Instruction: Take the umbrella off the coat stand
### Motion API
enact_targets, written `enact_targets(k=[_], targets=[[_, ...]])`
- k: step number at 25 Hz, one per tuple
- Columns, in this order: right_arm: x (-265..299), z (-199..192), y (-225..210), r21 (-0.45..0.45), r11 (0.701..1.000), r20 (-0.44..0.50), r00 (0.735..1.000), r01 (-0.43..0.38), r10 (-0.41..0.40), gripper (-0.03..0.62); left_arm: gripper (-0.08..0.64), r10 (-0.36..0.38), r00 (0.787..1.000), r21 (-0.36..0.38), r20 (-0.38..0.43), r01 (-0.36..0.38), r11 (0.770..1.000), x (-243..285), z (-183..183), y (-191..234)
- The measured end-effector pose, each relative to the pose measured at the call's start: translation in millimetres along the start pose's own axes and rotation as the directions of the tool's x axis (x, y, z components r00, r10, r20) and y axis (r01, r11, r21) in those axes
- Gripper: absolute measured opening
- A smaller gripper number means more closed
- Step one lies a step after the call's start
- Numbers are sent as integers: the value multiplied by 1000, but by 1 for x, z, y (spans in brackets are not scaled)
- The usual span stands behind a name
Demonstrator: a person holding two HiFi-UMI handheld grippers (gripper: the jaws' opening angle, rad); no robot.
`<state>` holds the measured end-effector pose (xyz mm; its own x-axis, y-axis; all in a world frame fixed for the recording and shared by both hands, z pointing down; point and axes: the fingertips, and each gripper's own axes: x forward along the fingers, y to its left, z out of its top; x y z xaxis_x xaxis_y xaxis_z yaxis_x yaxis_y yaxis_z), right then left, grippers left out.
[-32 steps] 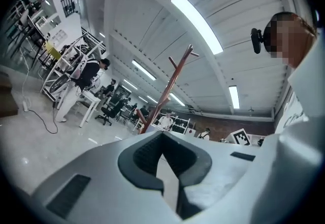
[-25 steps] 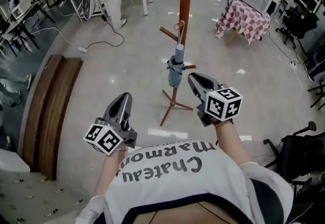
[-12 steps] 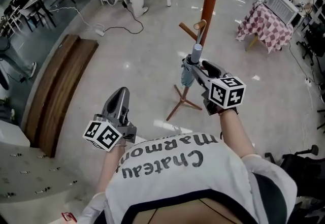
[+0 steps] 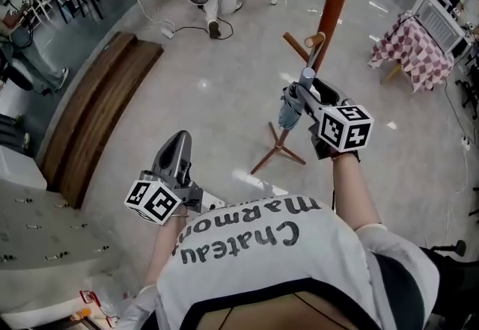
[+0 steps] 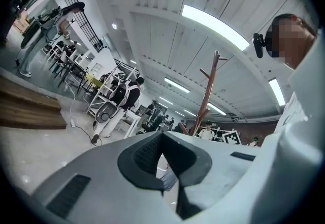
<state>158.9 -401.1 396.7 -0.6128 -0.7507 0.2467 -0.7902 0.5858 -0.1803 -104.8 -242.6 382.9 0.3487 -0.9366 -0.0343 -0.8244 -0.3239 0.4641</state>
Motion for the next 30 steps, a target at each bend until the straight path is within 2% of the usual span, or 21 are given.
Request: enact_targets(k=[6,14,19,25,30], targets=[[12,0,1,12,999,8,999,-35,35,195,21,38,999,7,15,-38,999,-4,-1,2],[26,-3,-11,59,998,8,999,-39,38,195,21,60,998,15,17,-60,998,3,-6,-5],[26,-4,-5,26,999,31,999,-41,40,189,21,67,998,17,18,-67,998,3,-7,-2],[27,0,1,-7,997,43,996,-83,83,179,21,60,998,28,22,-61,998,7,-4,-3],[20,-1,3,37,995,49,995,-89,87,176,21,77,996,40,35,-78,996,-3,3,-6]])
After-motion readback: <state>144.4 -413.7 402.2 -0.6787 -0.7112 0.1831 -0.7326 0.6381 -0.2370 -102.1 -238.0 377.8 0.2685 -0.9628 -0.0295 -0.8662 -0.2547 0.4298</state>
